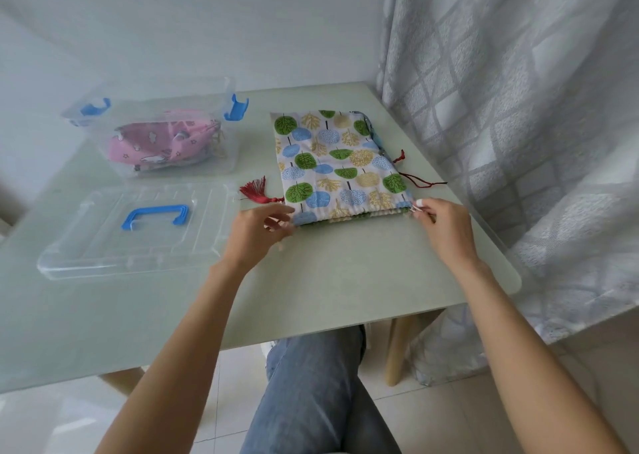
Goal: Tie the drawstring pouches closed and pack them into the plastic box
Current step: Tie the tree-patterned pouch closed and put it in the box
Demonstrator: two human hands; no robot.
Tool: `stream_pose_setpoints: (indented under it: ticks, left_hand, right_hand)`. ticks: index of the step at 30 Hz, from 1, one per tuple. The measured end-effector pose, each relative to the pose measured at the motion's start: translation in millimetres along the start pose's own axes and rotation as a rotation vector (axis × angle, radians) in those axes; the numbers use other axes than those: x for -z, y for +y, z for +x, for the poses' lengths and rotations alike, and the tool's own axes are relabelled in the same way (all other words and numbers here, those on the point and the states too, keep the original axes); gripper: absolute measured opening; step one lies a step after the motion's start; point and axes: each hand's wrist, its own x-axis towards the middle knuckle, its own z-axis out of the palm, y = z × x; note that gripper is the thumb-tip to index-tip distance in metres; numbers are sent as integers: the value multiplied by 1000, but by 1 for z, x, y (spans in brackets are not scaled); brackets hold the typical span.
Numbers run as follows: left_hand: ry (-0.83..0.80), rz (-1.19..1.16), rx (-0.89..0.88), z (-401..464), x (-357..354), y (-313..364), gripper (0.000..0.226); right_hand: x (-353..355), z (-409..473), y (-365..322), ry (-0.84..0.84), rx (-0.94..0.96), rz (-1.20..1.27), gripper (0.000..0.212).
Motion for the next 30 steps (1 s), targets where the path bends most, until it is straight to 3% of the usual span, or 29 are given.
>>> stream_pose_setpoints:
  ticks: [3, 5, 8, 12, 14, 16, 19, 22, 25, 28, 30]
  left_hand:
    - [-131, 124, 27, -5, 13, 1, 38]
    - [-178, 257, 5, -7, 20, 2, 30]
    - [-8, 288, -26, -7, 27, -1, 12]
    - [402, -160, 226, -1, 34, -12, 8]
    - [482, -489, 365, 2, 31, -9, 6]
    - [435, -779, 406, 7, 26, 2, 8]
    - [310, -1055, 325, 16, 20, 23, 18]
    - [235, -1195, 267, 25, 16, 35, 35]
    - [267, -1327, 272, 34, 16, 41, 33]
    - [376, -1233, 331, 42, 22, 29, 31]
    - [422, -1129, 371, 45, 30, 15, 32]
  right_hand:
    - [5, 0, -2, 5, 70, -90, 11]
    - [5, 2, -3, -40, 88, -144, 10]
    - [2, 6, -4, -50, 114, -174, 12]
    - [0, 10, -4, -9, 21, -80, 13]
    - [-4, 12, -2, -22, -75, -36, 15]
    - [-8, 14, -7, -35, -109, -2, 11]
    - [-6, 22, -33, -56, -61, 333, 9]
    - [-3, 29, -69, -195, -5, 710, 13]
    - [-11, 37, -95, -248, 40, 923, 17]
    - [-27, 47, -102, -215, 35, 1015, 24]
    - [-34, 50, -97, -181, -87, 1194, 28]
